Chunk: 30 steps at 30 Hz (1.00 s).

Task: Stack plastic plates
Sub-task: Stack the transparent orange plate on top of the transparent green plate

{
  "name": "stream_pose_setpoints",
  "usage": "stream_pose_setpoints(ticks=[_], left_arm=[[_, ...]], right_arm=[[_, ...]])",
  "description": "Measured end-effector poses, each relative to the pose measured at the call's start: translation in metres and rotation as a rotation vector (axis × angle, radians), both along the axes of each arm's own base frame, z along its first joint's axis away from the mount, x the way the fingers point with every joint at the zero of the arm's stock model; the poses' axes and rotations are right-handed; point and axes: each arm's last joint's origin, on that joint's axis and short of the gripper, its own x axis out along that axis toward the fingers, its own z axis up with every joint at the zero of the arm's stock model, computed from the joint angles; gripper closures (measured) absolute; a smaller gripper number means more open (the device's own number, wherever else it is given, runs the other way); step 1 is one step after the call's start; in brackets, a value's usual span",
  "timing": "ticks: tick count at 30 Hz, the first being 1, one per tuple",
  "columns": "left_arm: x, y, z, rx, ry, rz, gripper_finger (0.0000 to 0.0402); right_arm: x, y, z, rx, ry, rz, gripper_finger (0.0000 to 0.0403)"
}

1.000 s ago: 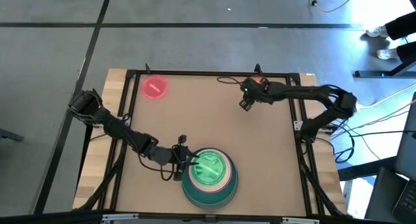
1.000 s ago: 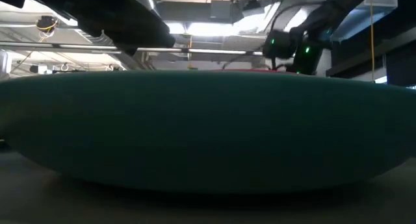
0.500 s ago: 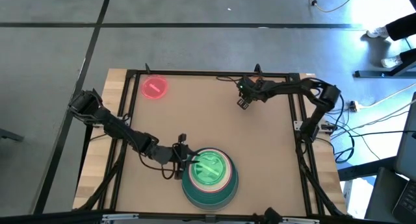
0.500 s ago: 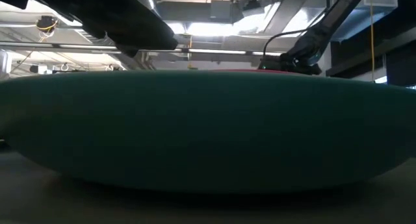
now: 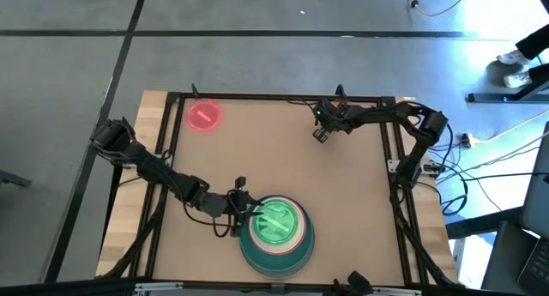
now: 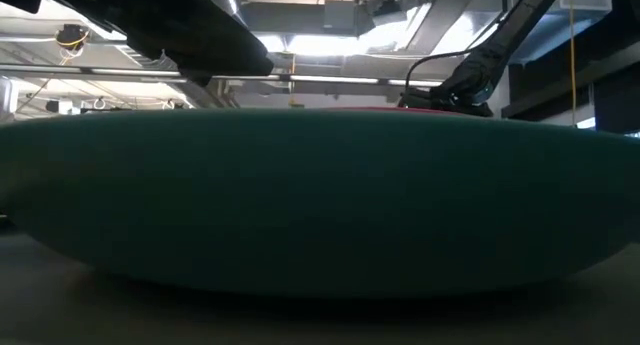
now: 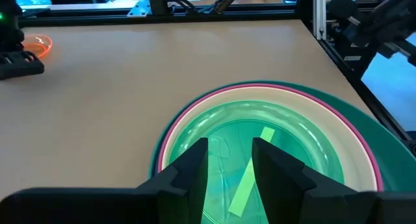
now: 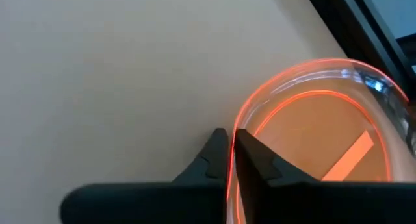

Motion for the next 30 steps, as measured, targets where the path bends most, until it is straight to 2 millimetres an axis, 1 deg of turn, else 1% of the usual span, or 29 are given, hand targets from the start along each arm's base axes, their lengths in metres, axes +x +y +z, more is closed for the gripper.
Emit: stream_pose_setpoints(ticks=[4,7,11,14,17,23,26,30], left_arm=[[0.000,0.000,0.000,0.001,0.003,0.000,0.0288],[0.000,0.000,0.000,0.003,0.006,0.000,0.0288],[0.000,0.000,0.000,0.002,0.004,0.000,0.0288],[0.000,0.000,0.000,0.003,0.006,0.000,0.0288],[0.000,0.000,-0.001,0.003,0.006,0.000,0.0288],[-0.001,-0.001,-0.001,0.011,0.013,-0.007,0.0288],[-0.003,-0.004,-0.001,0.014,0.013,-0.019,0.0288],[-0.004,-0.007,-0.001,0.024,0.013,-0.036,0.0288]], right_arm=[[0.004,0.006,0.001,-0.008,0.008,0.027,0.0392],[0.010,0.018,0.003,-0.011,0.005,0.076,0.0400],[0.022,0.040,0.013,-0.015,-0.028,0.170,0.0400],[0.029,0.062,0.023,-0.023,-0.065,0.224,0.0401],[0.037,0.088,0.035,-0.035,-0.119,0.294,0.0402],[0.046,0.155,0.059,-0.036,-0.237,0.478,0.0402],[0.048,0.190,0.067,-0.028,-0.303,0.578,0.0402],[0.049,0.234,0.074,0.012,-0.424,0.661,0.0402]])
